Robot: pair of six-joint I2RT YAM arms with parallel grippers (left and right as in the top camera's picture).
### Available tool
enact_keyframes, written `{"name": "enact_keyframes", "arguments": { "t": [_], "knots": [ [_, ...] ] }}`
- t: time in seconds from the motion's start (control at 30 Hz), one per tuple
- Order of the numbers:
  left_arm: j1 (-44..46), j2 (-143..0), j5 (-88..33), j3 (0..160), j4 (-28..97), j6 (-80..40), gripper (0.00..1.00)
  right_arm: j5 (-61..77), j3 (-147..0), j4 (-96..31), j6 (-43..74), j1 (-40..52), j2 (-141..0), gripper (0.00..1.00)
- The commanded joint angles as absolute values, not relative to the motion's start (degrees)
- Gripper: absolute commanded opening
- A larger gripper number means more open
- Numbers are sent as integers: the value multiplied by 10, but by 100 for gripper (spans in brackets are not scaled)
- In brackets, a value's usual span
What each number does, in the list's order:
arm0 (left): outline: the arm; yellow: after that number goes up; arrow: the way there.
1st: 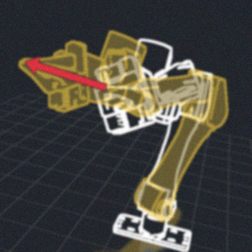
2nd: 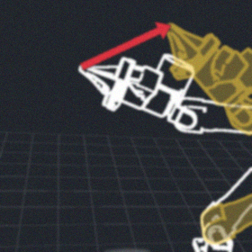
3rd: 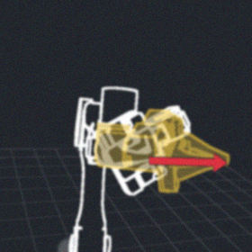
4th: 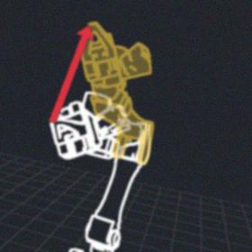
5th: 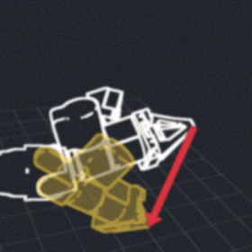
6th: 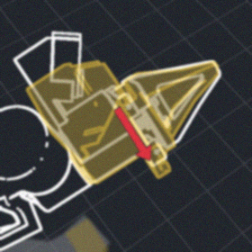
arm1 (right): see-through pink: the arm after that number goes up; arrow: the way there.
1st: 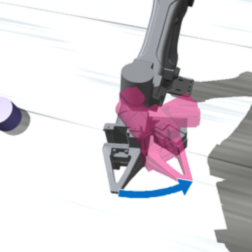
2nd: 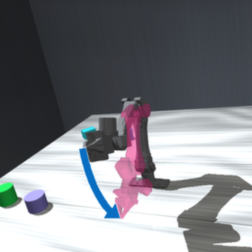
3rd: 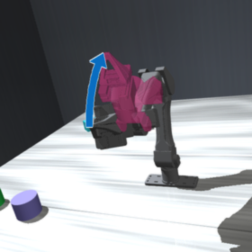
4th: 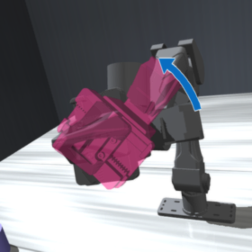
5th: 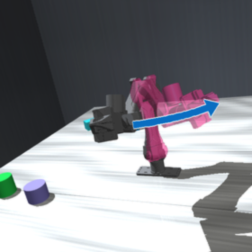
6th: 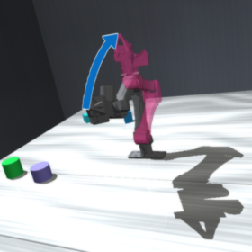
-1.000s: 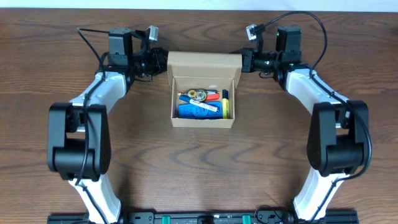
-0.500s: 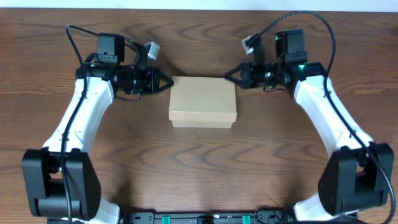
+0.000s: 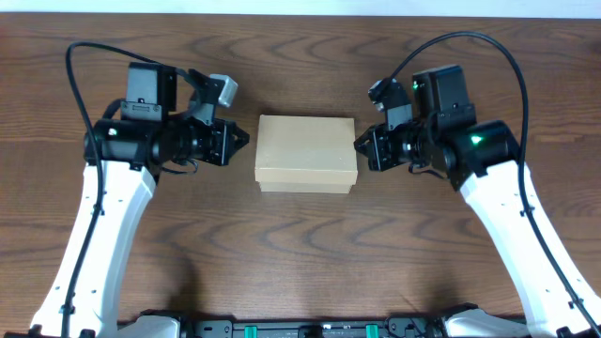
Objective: Pack container
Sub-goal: 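Press both grippers against the closed box's left and right sides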
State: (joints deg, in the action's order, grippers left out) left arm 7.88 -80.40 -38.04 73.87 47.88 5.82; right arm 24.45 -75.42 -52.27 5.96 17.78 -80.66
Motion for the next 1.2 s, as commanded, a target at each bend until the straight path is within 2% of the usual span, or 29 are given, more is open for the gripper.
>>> {"name": "enact_keyframes", "arguments": {
  "t": [0.0,0.47,0.97,1.17],
  "knots": [
    [101,-824,-345,734,481,73,6,203,-718,-507,82,200,-813,1],
    [133,-968,-335,724,477,77,6,206,-530,-338,148,209,-813,1],
    [133,-984,-303,724,518,78,6,230,-529,-315,159,209,-811,1],
    [130,-923,-290,724,545,77,6,244,-559,-343,159,208,-761,1]
  ]
}}
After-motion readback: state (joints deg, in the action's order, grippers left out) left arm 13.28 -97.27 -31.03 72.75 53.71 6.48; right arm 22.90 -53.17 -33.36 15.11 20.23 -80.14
